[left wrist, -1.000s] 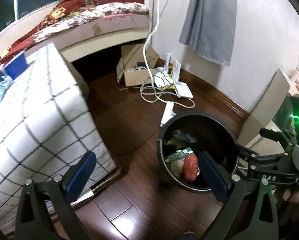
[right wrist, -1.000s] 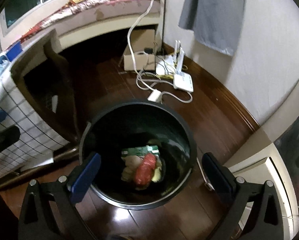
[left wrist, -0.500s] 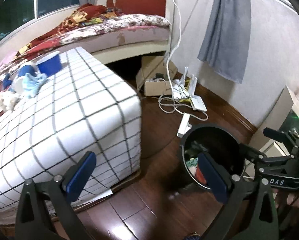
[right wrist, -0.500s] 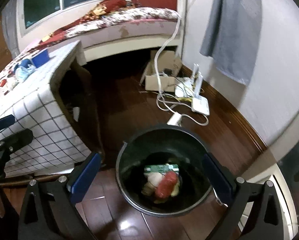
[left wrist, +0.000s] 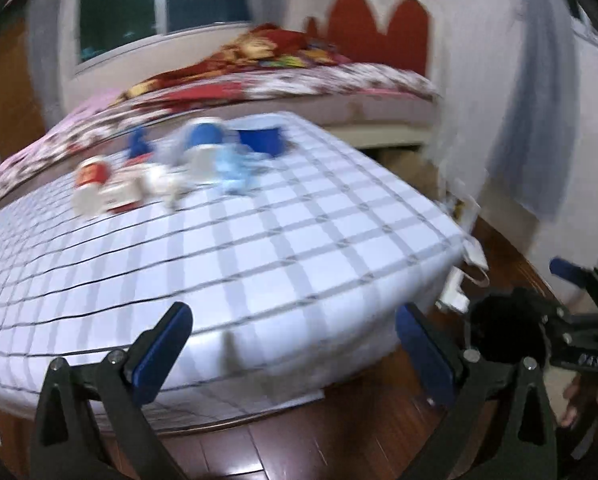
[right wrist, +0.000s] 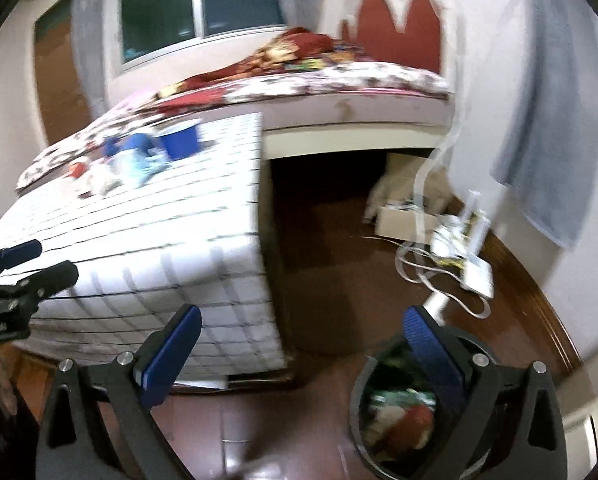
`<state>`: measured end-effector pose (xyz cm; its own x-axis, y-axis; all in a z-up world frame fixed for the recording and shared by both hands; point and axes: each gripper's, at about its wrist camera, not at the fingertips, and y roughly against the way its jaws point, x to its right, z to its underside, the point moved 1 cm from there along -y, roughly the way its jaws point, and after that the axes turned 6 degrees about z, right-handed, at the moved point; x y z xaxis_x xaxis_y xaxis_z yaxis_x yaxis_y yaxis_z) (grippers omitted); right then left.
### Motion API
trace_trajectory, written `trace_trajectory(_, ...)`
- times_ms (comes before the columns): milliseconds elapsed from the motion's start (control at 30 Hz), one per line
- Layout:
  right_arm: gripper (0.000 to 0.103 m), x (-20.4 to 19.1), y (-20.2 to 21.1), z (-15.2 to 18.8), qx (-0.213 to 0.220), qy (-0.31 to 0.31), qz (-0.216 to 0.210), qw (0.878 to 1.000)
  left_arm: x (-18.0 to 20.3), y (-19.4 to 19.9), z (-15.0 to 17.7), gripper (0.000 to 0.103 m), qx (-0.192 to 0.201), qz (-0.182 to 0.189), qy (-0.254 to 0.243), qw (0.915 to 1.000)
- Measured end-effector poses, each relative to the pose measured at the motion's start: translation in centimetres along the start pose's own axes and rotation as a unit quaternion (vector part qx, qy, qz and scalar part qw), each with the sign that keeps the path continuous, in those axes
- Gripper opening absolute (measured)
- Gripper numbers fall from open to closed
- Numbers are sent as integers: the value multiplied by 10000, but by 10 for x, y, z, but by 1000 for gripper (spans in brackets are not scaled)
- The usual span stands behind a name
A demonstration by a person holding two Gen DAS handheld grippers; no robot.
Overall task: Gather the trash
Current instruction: 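Move both tools back toward the table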
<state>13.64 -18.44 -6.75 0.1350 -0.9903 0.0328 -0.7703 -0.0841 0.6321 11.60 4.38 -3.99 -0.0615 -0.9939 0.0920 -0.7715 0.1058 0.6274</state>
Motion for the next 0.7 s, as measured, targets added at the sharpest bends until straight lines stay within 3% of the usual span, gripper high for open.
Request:
trace_trajectory(100,102,-36,-8,-18,-84,294,-209,9993,-30,4,-1,102,52,-228,304,9993)
trace_trajectory(400,102,-130,-23,-81,276,893,-875,9918,-100,-1,-21,102,84,-848,653,9942)
trace_trajectory(567,92,-174,-50,-109,259,1207,-1033,9870,-131,-18,-30,102,-4,-1055,794,9912)
trace_trajectory(700,84,-193,-78,-123,105,1314,-1078,9854,-141,-34,-40,102,-64,-957,824,9920)
